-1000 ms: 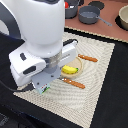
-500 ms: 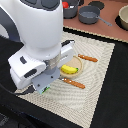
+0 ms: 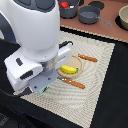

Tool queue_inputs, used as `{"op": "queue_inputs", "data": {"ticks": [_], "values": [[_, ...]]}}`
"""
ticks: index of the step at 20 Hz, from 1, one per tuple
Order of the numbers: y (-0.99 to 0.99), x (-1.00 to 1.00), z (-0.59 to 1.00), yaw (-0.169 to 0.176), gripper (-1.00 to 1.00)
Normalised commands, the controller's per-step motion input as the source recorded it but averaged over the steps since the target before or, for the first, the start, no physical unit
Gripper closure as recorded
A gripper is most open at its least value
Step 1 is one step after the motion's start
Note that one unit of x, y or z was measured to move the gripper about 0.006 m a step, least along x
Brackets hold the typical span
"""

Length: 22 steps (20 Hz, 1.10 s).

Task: Interact with the objects in diverse but meaningful ways.

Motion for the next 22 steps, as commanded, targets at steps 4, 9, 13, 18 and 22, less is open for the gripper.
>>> {"op": "queue_inputs", "data": {"ticks": [4,9,13,18,22], "values": [[0.04,-0.40,-0.29,0.044,-1.00],[0.02,-0.44,-0.30,0.045,-1.00],[0.00,-0.47,-0.32,0.045,-1.00],[-0.01,-0.54,-0.22,0.043,-1.00],[-0.02,-0.59,-0.01,0.034,1.00]]}}
